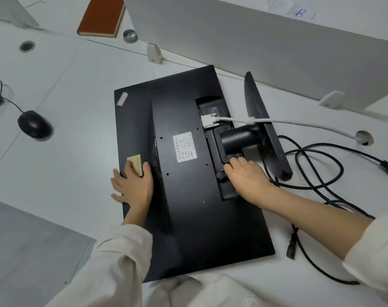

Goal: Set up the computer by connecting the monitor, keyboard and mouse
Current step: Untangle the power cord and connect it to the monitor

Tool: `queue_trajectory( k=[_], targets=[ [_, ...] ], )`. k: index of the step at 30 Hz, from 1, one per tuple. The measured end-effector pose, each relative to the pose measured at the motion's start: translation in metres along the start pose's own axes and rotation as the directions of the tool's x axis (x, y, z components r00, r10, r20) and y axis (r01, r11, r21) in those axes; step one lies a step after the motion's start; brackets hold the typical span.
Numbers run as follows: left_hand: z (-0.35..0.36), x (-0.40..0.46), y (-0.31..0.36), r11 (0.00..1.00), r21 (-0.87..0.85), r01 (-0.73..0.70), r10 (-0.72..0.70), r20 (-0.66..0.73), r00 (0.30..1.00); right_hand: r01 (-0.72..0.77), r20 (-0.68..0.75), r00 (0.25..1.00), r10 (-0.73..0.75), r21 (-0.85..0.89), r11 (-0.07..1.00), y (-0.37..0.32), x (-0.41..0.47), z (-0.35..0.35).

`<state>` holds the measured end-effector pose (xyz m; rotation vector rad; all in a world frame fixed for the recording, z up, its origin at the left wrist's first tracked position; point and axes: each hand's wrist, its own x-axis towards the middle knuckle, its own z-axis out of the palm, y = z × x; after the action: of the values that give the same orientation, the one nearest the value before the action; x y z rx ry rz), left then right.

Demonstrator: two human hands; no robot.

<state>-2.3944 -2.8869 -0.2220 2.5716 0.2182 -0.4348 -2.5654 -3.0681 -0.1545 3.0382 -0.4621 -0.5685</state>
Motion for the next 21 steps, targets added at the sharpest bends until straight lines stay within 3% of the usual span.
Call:
queue_trajectory(
  k=[4,10,18,21],
  targets=[
    [-0.013,0.012,-0.015,0.998,-0.007,-0.057,0.057,0.006,0.998,-0.043,0.016,0.999,0.044,-0.038,0.998,0.001,0.001,-0.001],
    [-0.009,0.007,-0.006,1.0,-0.023,-0.005,0.006,0.059,0.998,0.111,0.046,0.993,-0.108,-0.076,0.991,0.006,0.012,-0.004],
    [-0.007,0.009,-0.004,0.999,-0.033,0.002,0.0,0.06,0.998,0.03,0.179,0.984,-0.024,-0.036,0.999,0.006,0.017,-0.012],
    [-0.007,0.009,-0.003,1.0,-0.023,-0.001,0.002,0.056,0.998,0.021,0.13,0.991,-0.019,-0.016,1.0,0.006,0.018,-0.005]
  ],
)
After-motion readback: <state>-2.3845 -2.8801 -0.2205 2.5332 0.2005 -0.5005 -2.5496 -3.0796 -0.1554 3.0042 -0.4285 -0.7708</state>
